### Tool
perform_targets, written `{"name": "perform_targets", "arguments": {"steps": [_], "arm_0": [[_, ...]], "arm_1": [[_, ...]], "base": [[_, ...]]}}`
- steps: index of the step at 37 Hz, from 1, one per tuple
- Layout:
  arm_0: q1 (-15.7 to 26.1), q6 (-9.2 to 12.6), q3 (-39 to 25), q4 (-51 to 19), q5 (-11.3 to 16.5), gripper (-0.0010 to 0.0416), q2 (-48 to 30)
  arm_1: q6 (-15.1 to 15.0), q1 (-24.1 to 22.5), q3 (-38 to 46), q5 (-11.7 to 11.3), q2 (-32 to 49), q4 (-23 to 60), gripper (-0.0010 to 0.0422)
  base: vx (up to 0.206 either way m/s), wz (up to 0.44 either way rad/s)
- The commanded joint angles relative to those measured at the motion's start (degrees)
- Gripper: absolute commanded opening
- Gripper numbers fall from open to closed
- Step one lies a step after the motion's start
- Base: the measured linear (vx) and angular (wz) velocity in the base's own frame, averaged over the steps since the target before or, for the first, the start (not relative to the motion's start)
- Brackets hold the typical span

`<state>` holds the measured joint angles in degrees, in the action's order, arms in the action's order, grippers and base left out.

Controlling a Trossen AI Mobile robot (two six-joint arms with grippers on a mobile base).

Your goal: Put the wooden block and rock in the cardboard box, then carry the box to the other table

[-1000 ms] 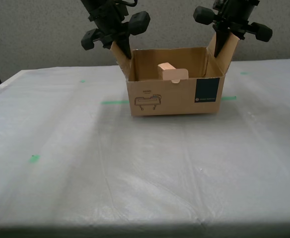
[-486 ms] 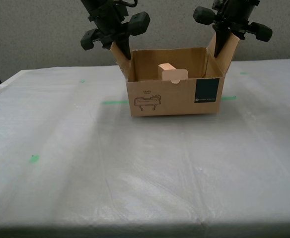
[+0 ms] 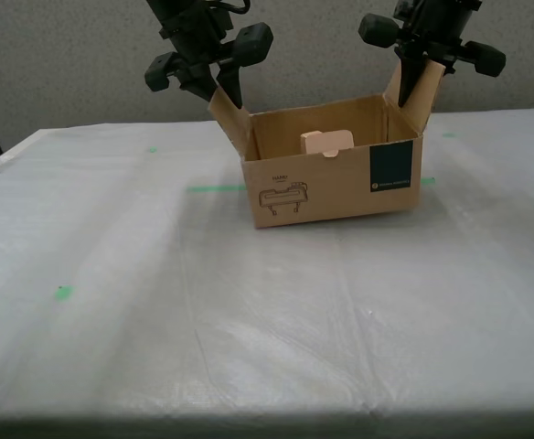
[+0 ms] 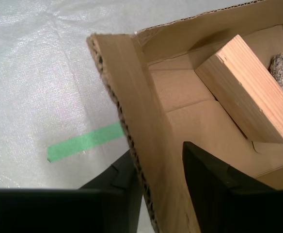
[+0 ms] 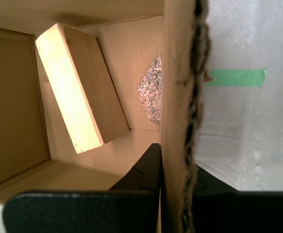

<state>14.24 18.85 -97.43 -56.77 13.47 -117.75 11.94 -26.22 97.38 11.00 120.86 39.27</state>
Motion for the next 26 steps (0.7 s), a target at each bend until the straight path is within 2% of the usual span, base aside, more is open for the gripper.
{"name": "perform_targets", "arguments": {"steps": [1, 13, 26], "arm_0": [[0.0, 0.0, -0.1, 0.0, 0.0, 0.0003, 0.0], [0.0, 0.1, -0.1, 0.2, 0.0, 0.0003, 0.0], [0.0, 0.0, -0.1, 3.4, 0.0, 0.0002, 0.0]], "arm_1": [[0.1, 0.0, 0.0, 0.0, 0.0, 0.0, 0.0134], [0.1, 0.0, 0.0, 0.0, 0.0, 0.0, 0.0212], [0.1, 0.0, 0.0, -0.1, 0.0, 0.0, 0.0266]], "base": [[0.0, 0.0], [0.0, 0.0], [0.0, 0.0]]}}
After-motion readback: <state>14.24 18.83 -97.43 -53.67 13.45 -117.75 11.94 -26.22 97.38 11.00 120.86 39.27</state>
